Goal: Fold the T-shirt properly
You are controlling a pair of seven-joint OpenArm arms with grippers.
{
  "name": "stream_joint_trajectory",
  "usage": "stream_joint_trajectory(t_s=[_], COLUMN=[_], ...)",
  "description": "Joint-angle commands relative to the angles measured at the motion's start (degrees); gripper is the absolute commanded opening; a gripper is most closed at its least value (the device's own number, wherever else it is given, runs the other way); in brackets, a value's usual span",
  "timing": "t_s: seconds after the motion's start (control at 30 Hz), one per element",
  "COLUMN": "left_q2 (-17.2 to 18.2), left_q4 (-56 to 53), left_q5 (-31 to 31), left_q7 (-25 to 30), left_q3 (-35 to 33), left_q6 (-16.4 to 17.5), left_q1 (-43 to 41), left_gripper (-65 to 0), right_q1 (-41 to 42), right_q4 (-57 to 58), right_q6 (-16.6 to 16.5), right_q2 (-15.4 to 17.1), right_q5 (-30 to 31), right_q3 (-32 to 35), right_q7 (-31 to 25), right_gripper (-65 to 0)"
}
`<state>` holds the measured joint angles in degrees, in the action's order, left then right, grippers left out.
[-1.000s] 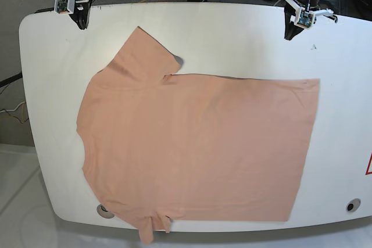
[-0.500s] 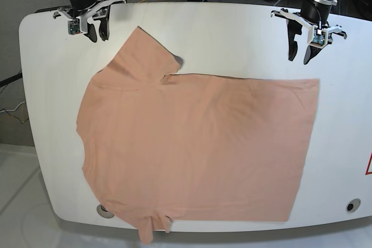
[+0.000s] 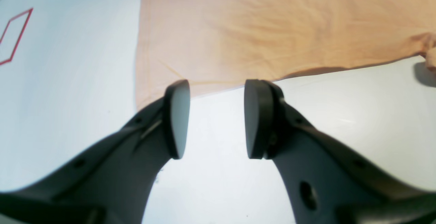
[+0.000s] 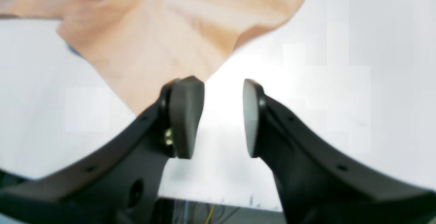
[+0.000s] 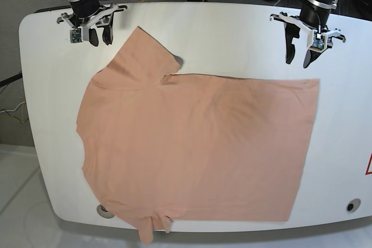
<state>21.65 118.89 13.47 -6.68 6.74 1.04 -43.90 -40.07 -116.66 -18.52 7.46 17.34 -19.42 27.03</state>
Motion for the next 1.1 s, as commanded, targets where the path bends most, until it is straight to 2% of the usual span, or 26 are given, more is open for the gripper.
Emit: stream_joint_trajectory(t_s=[0.0,0.23,0.3,0.57,0.63,0.77,0.97,1.07], left_q2=[1.12,2.07,1.90,1.66,1.60,1.56,1.58,1.49], left_q4=[0.56,-0.15,-0.17,-0.26,0.30,0.65,0.38,0.40], left_q5=[0.60,1.74,1.15,0.88,0.77,0.57,0.47,0.43], left_q7=[1.27,0.08,0.65,1.33,2.22,2.38,1.89,1.55], left_q3=[0.59,0.75,0.37,0.31,0.28,0.11,0.24,0.25], left_q6=[-0.42,-0.18,0.03,0.01,0.06,0.00,0.83,1.20], left_q1=[0.39,0.60,0.19,0.30,0.18,0.27,0.32,0.27], left_gripper=[-38.6,-37.1,-38.0,-38.6,-39.0,-39.4,-38.2,-37.9], right_q1=[-0.15,1.23,2.71,5.04,7.97,9.70,12.05,12.59], right_q4=[0.70,5.16,6.31,9.83,12.45,14.86,17.84,18.39], right_q6=[-0.50,-1.67,-2.92,-4.50,-6.59,-8.25,-10.55,-10.60], right_q2=[0.82,1.11,1.53,2.43,2.09,1.81,0.67,0.17], right_q5=[0.43,1.35,2.87,6.99,11.86,15.39,16.58,16.12], right_q3=[-0.41,-0.45,-0.30,0.13,0.44,0.79,1.24,1.22], right_q7=[-1.52,-0.92,-0.06,1.80,2.94,4.49,7.25,7.57], right_gripper=[-41.0,-36.4,-34.4,-34.5,-35.1,-35.4,-35.3,-35.3])
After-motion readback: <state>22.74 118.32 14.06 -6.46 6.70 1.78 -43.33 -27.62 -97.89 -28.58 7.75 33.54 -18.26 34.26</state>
